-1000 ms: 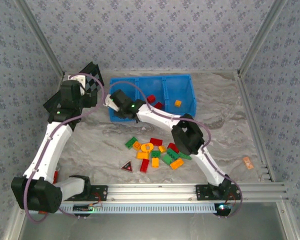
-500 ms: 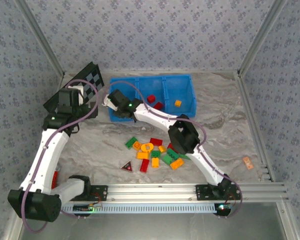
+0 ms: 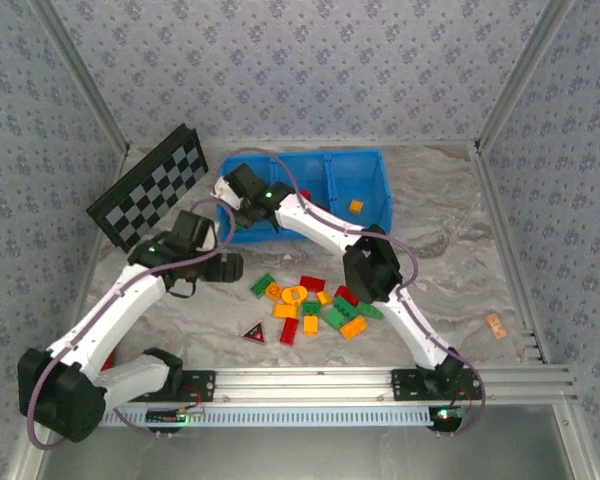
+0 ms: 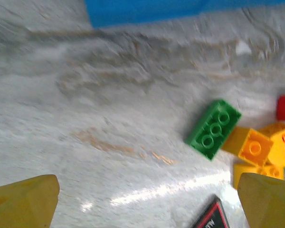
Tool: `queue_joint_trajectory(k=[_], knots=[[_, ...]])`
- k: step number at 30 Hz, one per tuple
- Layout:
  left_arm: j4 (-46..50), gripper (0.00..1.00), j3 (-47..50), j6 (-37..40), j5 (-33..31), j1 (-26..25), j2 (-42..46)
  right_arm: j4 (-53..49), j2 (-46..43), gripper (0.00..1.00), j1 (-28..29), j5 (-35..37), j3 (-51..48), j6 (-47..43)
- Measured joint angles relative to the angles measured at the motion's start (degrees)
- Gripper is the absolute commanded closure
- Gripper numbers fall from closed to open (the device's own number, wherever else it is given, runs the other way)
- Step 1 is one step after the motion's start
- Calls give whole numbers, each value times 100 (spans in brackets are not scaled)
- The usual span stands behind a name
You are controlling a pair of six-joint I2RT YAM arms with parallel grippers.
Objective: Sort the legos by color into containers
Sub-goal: Place the lego in the container, then pick up the lego from the center of the table.
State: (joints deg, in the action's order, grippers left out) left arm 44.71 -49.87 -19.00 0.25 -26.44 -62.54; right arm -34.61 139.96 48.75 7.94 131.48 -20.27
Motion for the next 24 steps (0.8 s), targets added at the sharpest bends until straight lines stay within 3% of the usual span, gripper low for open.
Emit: queue_joint_trajectory(k=[6,13,17,24], knots=[[-179,9,133,-170,-33,-745,-658,-647,-168,47,-328,-734,533,404],[-332,8,87,-142,-483,-1670,-1746,-1088,-1193,44,-848,-1528,474,850],[-387,8,-131,-17,-708,-1818,-2170,-1453,-1801,43,-990,-1941,168,916],[-568,11,-426,284,-876,-1821,-2802,-1755,-2750,42,-953,-2168,-1405,1172]])
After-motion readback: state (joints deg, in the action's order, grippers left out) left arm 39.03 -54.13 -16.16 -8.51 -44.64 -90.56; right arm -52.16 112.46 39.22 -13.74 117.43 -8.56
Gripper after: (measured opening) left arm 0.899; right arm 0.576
